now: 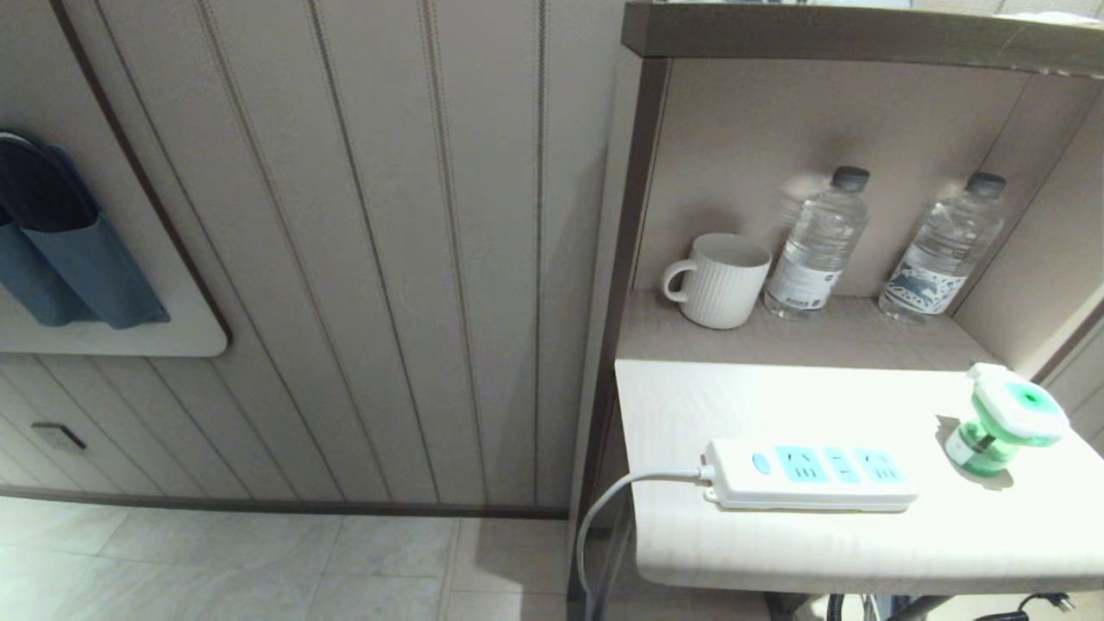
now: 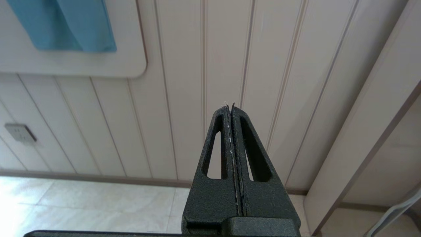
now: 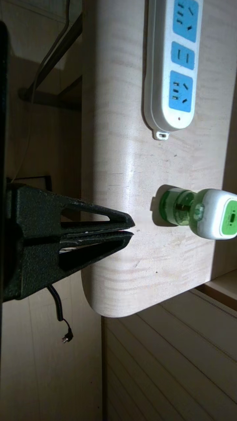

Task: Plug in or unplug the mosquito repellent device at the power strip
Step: Pick up the mosquito repellent liquid

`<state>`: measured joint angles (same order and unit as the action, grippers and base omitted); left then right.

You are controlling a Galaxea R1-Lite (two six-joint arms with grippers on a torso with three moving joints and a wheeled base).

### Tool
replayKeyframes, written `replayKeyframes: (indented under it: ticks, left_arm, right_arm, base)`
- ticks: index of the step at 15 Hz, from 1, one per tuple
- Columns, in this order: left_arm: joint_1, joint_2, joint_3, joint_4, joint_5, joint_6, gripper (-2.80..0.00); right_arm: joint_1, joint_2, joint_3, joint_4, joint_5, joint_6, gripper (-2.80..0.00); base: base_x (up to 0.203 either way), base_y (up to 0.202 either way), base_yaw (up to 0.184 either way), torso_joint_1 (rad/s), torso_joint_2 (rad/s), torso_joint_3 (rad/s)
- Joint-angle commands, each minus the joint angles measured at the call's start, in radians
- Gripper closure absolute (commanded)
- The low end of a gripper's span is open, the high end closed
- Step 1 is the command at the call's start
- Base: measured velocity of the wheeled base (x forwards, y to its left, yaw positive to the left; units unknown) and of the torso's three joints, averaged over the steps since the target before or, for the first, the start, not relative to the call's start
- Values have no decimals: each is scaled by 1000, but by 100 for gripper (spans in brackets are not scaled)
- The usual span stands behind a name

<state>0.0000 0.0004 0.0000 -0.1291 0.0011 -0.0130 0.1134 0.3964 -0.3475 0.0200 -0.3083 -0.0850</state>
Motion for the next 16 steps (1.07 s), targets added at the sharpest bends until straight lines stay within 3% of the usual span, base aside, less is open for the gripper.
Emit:
replayKeyframes:
  ticks: [1, 11, 16]
  left_arm:
    - [0, 1, 0, -1, 0, -1, 0]
    - [0, 1, 0, -1, 0, -1, 0]
    - [0, 1, 0, -1, 0, -1, 0]
  right_arm:
    - [0, -8, -4, -2, -2, -1, 0]
    - [20, -53, 44, -11, -3, -9, 0]
    - [19, -94, 157, -150, -10, -40, 0]
  base:
    - [0, 0, 0, -194, 477, 282]
    - [0, 0, 0, -25, 64, 39]
    - [0, 0, 0, 0, 0, 0]
